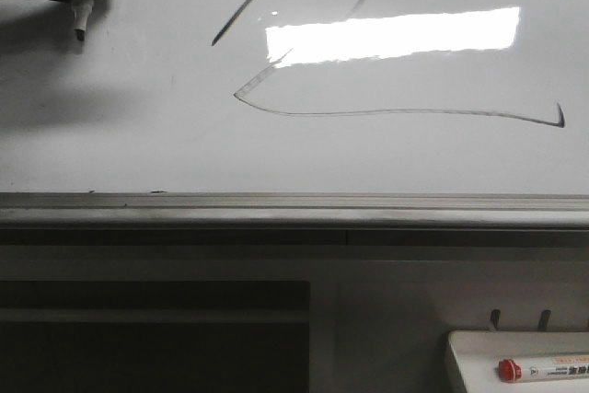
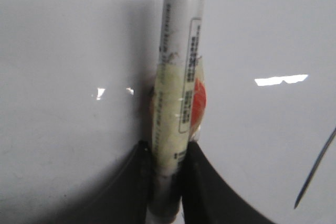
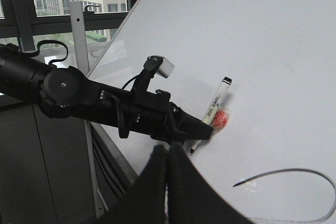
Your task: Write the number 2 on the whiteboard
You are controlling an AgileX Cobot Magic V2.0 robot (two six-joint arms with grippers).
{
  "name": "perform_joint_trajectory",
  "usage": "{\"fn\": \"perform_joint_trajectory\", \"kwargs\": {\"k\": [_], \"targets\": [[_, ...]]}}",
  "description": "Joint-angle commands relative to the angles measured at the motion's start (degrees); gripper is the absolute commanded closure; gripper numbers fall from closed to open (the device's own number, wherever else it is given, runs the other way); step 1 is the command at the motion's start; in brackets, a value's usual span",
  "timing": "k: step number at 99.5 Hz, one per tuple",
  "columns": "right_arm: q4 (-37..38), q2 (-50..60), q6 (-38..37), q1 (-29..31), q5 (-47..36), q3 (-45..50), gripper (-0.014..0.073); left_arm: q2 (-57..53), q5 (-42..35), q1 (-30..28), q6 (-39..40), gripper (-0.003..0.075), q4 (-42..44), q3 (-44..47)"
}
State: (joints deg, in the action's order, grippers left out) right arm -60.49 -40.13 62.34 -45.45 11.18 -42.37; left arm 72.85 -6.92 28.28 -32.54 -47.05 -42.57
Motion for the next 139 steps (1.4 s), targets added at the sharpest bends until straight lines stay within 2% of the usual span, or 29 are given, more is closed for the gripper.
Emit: {"fn": "perform_joint_trajectory", "kwargs": {"k": [1,13,20,32,37,59,84,104,115,132,139], "targets": [[-1.18,0.21,0.60,0.39,-2.61,-1.31,0.0665,1.13,-4.74,-0.21,0.59,0.0741,-0.45,-1.50],[-1.18,0.21,0.60,0.39,-2.61,-1.31,0.0665,1.13,-4.83,-0.21,0.59,0.0720,-0.45,-1.50],[-1.18,0.21,0.60,0.39,-2.61,-1.31,0.0665,1.13,-4.83,-0.21,0.59,0.0652,-0.45,-1.50],[-1.26,0.21,0.60,0.39,-2.52,-1.31,0.0665,1.13,-4.83,-0.21,0.59,0.0472,-0.45,-1.50],[-1.39,0.21,0.60,0.39,-2.52,-1.31,0.0665,1.13,-5.06,-0.21,0.59,0.0423,-0.45,-1.50],[-2.49,0.21,0.60,0.39,-2.26,-1.31,0.0665,1.13,-5.06,-0.21,0.59,0.0381,-0.45,-1.50],[-2.46,0.21,0.60,0.39,-1.64,-1.31,0.0665,0.04,-4.19,-0.21,0.59,0.0151,-0.45,-1.50],[7.33,1.55,0.60,0.39,-0.81,-0.62,0.0664,-10.57,2.65,-0.21,-0.37,0.0146,-0.19,-0.70],[9.20,4.32,0.60,0.42,-1.36,1.72,0.0664,-20.35,3.41,-0.21,-0.37,0.0155,0.27,2.79],[12.25,10.54,0.60,0.42,-4.87,10.82,0.0664,-36.51,4.51,-0.21,-0.37,0.0202,4.44,10.89],[12.25,13.10,0.60,0.42,-8.06,15.80,0.0664,-42.40,5.52,-0.21,-0.37,0.0251,7.13,14.63]]}}
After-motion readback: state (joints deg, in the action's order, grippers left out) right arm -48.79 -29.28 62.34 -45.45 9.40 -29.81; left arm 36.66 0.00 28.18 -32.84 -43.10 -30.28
